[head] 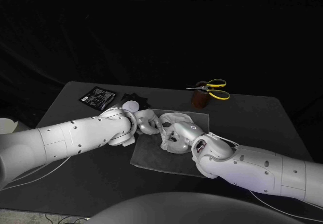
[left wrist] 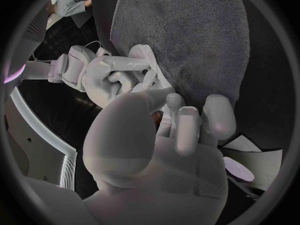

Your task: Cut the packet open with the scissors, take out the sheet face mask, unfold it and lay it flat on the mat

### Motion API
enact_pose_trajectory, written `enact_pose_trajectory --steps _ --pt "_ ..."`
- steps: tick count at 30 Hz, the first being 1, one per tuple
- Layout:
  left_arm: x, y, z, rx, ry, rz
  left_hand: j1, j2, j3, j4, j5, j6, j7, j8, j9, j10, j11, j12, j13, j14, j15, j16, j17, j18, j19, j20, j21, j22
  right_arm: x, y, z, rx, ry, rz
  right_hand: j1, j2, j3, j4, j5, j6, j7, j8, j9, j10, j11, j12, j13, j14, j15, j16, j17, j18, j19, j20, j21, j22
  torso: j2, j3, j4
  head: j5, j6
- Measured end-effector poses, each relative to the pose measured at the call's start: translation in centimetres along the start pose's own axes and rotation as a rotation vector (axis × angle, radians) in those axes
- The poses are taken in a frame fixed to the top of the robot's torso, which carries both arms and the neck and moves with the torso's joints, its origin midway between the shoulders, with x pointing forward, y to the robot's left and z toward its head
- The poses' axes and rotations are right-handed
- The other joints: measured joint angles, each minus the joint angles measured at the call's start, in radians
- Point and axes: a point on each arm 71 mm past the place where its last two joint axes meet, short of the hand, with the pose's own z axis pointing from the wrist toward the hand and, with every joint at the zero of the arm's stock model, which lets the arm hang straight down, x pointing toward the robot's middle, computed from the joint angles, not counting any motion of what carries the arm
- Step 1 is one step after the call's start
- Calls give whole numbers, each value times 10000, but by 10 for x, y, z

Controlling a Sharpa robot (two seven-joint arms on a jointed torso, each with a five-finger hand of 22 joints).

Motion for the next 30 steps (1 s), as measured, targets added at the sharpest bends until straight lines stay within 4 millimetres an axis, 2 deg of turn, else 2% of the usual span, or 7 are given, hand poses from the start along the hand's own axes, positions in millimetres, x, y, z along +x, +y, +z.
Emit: enact_pose_trajectory --steps 4,14,20,21,27,30 --pt "0 0 0 -1 -1 0 0 0 0 0 0 0 -1 0 0 0 0 0 -1 0 0 0 0 0 0 0 0 -1 1 0 0 42 21 -14 -114 -114 -263 77 -193 0 0 -137 -86 17 17 -4 -5 0 0 -2 0 1 34 34 0 2 -1 -4 1 -1 0" --pt "0 0 0 -3 2 -1 0 0 0 0 0 -1 -2 0 -1 0 0 -1 -3 0 0 -1 0 0 0 0 0 5 1 0 2 91 -43 -84 -122 -122 -452 130 -192 37 34 -232 -145 17 17 -68 0 -1 0 -37 -9 1 -1 69 -38 7 -2 -7 2 8 0" --pt "0 0 0 -5 4 -4 0 0 0 0 0 -2 -4 0 -1 0 0 -2 -3 0 0 -2 0 0 0 0 0 7 1 0 3 111 -124 -218 -184 -185 -556 122 -192 38 34 -297 -170 7 79 -139 3 -1 71 -39 -10 1 -1 69 -38 6 -2 -7 2 5 0" --pt "0 0 0 -6 4 -6 0 0 0 0 0 -2 -4 0 -2 0 0 -2 -4 0 0 -9 0 0 0 0 0 8 1 0 3 112 -132 -237 -144 -144 -556 122 -192 108 14 -297 -172 7 79 -139 3 -1 71 -40 -10 1 -1 69 -38 6 -2 -7 2 2 0" --pt "0 0 -1 -14 9 -32 40 -40 -28 -29 0 40 9 -64 -23 0 0 -10 -4 0 0 -10 0 0 0 0 0 7 1 0 3 98 -168 -342 641 641 -130 -159 -241 533 -123 -291 -194 22 52 -34 2 -1 71 -34 -7 1 -2 69 -16 4 -1 -2 -4 -3 0" --pt "0 1 -1 -22 13 -54 40 -40 -28 -29 0 41 9 -65 -29 0 0 -11 -4 0 0 -10 0 0 0 0 0 7 0 0 3 93 -156 -362 818 852 43 -280 -255 631 -159 -213 -181 18 -21 283 2 -32 28 -14 -6 0 0 67 58 0 -1 -1 -5 -8 0"
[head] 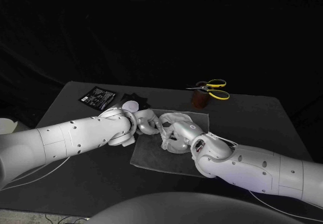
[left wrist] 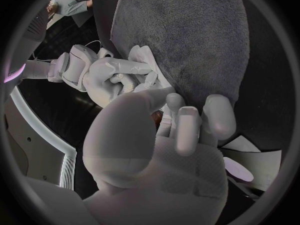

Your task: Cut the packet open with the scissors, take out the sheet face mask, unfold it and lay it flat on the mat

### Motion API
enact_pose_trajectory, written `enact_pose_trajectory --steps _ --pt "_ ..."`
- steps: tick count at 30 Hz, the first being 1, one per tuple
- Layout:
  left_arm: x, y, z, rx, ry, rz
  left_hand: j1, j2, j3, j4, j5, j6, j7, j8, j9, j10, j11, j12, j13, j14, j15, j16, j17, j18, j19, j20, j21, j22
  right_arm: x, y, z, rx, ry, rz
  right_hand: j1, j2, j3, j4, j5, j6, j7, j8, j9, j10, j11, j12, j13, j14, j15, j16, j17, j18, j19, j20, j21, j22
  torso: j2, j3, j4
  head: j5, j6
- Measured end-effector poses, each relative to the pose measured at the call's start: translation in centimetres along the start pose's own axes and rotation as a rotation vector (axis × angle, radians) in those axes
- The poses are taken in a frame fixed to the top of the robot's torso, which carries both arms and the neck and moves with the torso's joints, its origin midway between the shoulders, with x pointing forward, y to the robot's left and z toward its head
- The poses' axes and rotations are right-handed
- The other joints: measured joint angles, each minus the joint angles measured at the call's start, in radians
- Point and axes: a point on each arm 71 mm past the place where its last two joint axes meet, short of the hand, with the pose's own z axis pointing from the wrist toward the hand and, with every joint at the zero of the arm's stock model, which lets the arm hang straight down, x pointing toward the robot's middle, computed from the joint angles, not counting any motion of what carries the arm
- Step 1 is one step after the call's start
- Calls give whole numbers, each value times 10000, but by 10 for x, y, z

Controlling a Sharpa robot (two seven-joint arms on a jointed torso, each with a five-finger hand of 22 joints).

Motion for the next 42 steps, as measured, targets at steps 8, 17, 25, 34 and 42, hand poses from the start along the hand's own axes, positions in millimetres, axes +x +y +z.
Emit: enact_pose_trajectory --steps 8,17,25,34,42 --pt "0 0 0 -20 7 -31 0 0 0 0 0 1 -2 0 -3 0 0 -7 0 0 0 0 0 0 0 0 0 -1 -1 -2 -2 -22 42 3 79 316 252 -52 -21 10 15 46 120 -1 -1 181 -7 35 -35 2 6 0 36 -37 120 -1 -1 1 0 -5 0" --pt "0 1 0 -33 9 -51 0 0 0 0 0 -28 23 1 1 0 0 -8 0 0 0 0 0 1 0 0 0 -3 -2 -4 -4 -55 -63 74 11 457 659 -191 -22 28 -4 191 245 -10 -10 479 1 34 -34 62 6 -1 161 -72 465 4 -1 1 0 -24 0" --pt "0 2 -2 -28 -4 -130 0 0 0 0 0 -25 25 0 -2 0 0 -8 -13 0 0 -1 0 1 0 0 0 -18 -12 -9 -17 -137 -496 478 -132 364 731 -205 -21 46 -26 243 306 -18 -17 279 2 33 -33 61 2 -2 181 -73 460 7 -1 2 -2 -36 0" --pt "-5 6 -12 770 -214 -945 46 -46 -170 21 0 159 56 186 30 -1154 33 -680 -1276 -91 90 -313 -218 118 -573 96 -698 -727 -26 -21 -34 -139 -657 1698 -803 74 201 -10 103 -358 95 99 312 -20 -18 -66 -3 33 -32 55 -4 -2 123 -15 59 4 -7 7 -12 -82 0" --pt "-26 -9 -27 2527 -576 -1366 186 -159 -601 13 0 21 103 567 137 -1755 71 -1142 -1822 -802 172 -907 -1367 413 -1454 160 -1654 -1649 -32 -33 -44 -128 -632 2421 -761 39 201 -10 159 -396 133 61 292 -21 -18 -112 -6 32 -32 52 -2 -2 97 -39 -2 -2 -5 20 -10 -168 0"
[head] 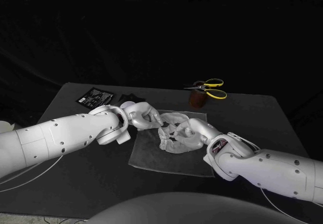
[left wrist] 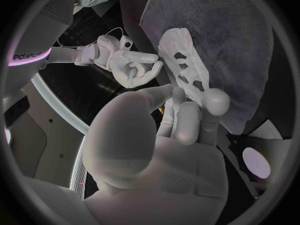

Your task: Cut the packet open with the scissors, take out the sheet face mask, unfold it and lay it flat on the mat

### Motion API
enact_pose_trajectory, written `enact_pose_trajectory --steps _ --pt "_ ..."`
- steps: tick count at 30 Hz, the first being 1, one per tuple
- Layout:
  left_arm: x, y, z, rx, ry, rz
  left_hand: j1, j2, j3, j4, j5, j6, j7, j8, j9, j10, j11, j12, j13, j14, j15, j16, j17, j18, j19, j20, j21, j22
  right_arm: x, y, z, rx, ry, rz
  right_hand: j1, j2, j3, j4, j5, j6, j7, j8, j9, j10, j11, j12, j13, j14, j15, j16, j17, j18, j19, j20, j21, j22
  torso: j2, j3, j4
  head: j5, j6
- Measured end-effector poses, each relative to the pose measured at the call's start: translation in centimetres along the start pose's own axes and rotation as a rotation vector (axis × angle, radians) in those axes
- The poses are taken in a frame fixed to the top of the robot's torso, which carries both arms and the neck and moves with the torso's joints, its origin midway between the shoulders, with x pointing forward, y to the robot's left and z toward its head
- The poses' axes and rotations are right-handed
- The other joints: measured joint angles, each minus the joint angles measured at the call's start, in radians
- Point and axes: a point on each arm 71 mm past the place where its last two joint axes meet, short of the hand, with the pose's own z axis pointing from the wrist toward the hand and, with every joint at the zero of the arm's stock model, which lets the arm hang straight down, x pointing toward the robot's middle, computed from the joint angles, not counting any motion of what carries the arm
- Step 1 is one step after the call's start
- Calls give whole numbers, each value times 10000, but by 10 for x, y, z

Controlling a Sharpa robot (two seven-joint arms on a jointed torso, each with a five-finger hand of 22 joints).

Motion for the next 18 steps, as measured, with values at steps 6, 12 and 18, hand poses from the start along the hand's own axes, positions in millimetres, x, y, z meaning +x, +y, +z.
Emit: enact_pose_trajectory --steps 6,12,18 --pt "-11 -12 -1 972 -76 389 239 -4 -171 -97 0 95 -95 470 163 -96 -56 -181 -155 -191 -50 -182 -353 2 -92 -27 -197 -186 -7 -8 -8 -58 -74 334 3 -3 -29 -29 40 -184 79 -159 -61 9 82 -138 7 0 1 -40 2 -1 -77 77 -198 1 2 0 2 -106 0" --pt "-9 -23 17 1524 124 2092 424 -369 -554 -84 0 -339 -124 606 229 -389 -101 -846 -600 -1393 -57 -1146 -1996 151 -579 -31 -733 -674 -12 -13 -12 -188 -198 517 71 -4 -56 -57 40 -251 144 -252 -102 23 98 -226 8 -1 75 -75 7 -1 -113 113 -321 4 -4 -12 7 -181 0" --pt "-3 -22 35 1667 425 4216 465 -681 -960 -107 0 -306 -192 665 229 -573 -142 -869 -640 -2042 -81 -1525 -2685 156 -726 -17 -907 -852 -13 -12 -13 -450 -235 641 118 43 -56 -57 81 -253 146 -252 -111 -12 134 -268 7 -1 75 -77 7 -1 -155 92 -384 8 3 -12 0 -194 0"
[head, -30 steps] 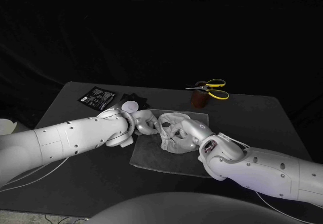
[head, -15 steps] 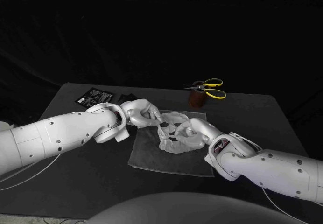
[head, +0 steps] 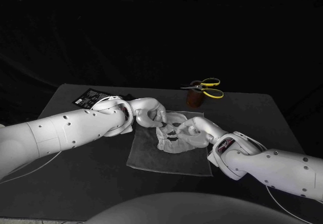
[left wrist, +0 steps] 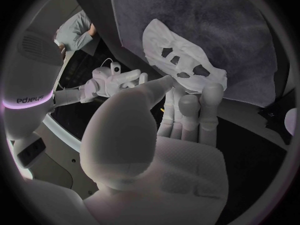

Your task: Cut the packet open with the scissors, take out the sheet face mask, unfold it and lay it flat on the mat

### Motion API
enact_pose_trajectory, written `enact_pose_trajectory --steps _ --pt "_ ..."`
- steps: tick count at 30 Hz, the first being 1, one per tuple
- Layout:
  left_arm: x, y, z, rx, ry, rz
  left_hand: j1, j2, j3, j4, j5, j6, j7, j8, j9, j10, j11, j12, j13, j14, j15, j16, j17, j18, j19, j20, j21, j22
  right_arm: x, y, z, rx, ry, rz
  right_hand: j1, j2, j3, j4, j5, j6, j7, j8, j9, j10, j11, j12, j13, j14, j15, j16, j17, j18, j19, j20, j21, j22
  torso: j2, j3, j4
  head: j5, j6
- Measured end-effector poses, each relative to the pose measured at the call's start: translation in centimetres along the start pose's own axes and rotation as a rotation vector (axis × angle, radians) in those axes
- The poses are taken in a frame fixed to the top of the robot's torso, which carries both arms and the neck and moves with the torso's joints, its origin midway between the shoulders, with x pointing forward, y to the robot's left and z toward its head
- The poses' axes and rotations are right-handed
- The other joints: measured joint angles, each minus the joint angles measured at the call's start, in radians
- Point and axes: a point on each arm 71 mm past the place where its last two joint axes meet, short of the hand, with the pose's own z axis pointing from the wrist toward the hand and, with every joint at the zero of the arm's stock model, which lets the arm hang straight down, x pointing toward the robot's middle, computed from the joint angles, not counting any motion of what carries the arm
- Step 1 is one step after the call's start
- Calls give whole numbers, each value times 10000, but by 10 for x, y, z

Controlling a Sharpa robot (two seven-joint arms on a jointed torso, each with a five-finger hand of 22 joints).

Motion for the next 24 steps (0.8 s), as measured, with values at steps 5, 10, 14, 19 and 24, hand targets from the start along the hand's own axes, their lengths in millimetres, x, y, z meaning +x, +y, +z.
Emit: enact_pose_trajectory --steps 5,10,14,19,24 --pt "16 3 11 117 544 1295 86 -86 -442 22 0 342 -150 40 -71 -10 -62 851 378 881 -82 1144 1622 -2 485 -74 612 669 0 1 0 -163 3 -11 0 0 0 0 0 0 0 0 -2 -1 -1 -1 -5 0 0 -36 0 -1 0 0 0 1 11 2 0 -16 0" --pt "25 5 16 257 762 2102 90 -90 -929 220 0 754 -308 6 -210 397 -322 2092 1331 2047 -226 2262 3460 -246 1440 -201 1776 1828 0 2 0 -263 3 -119 0 0 1 -1 0 0 0 0 -8 -1 -2 -1 -8 0 0 -39 -4 0 0 0 0 0 13 -7 -4 -16 0" --pt "28 6 18 350 774 2455 90 -90 -1240 357 0 941 -396 -129 -285 1591 -398 3020 2862 2602 -343 2669 4005 -329 1939 -290 2389 2450 1 2 1 -316 0 -255 -1 0 1 -1 0 0 0 0 -11 -1 -2 -26 -6 0 0 -41 -9 0 0 0 0 -1 12 -8 10 -48 0" --pt "28 6 21 421 695 2738 149 -29 -1294 411 0 1120 -432 -257 -328 2189 -456 3400 3626 2796 -362 2813 4052 -480 2175 -341 2703 2793 1 3 2 -342 -2 -434 -1 0 1 -1 0 1 -1 0 -15 25 25 -61 -1 0 0 -77 -9 0 0 0 0 -5 5 -10 14 -51 0" --pt "28 4 22 488 627 2900 278 100 -1294 411 0 1229 -432 -317 -361 2545 -501 3587 4054 2819 -385 2870 4052 -483 2348 -376 2893 2972 1 2 2 -298 -10 -578 -1 0 1 -1 -1 3 -5 0 -21 27 27 -62 1 -1 0 -79 -8 0 0 0 0 -8 3 -10 11 -58 0"
